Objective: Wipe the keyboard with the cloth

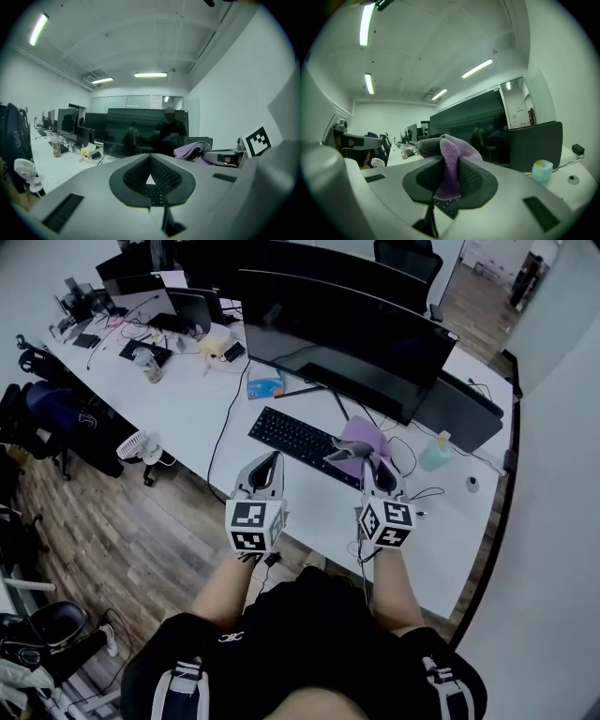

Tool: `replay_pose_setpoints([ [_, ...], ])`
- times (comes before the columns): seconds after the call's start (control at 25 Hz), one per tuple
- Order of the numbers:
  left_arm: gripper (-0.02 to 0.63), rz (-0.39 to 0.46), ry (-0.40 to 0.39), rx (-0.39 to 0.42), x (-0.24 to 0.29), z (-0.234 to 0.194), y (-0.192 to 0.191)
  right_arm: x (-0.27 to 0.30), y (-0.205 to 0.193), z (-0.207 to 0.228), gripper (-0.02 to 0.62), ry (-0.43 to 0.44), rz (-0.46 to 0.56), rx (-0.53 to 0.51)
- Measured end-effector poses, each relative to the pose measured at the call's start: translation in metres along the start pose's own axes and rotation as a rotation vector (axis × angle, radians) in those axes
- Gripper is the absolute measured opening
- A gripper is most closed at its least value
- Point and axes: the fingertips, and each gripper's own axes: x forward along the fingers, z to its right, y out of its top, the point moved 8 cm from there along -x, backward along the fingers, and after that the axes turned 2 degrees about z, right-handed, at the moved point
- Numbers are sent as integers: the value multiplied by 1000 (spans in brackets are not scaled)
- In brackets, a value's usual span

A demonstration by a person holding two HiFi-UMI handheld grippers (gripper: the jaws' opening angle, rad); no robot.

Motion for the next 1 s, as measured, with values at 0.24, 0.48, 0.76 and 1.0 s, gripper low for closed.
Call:
replay_pose_setpoints([
  [0.24, 12, -63, -51, 47, 64, 10, -6, 31, -10, 39, 92, -39, -24, 26],
  [0.48, 12, -100, -86, 75, 105, 23, -6, 49, -15, 71, 92, -59, -59, 32],
  [0.76, 12, -118, -129, 63, 126, 19, -13, 60, -20, 81, 91, -88, -80, 49],
  [1.0, 12, -113, -194, 62, 138, 6, -15, 70, -34, 77, 91, -153, -110, 48],
])
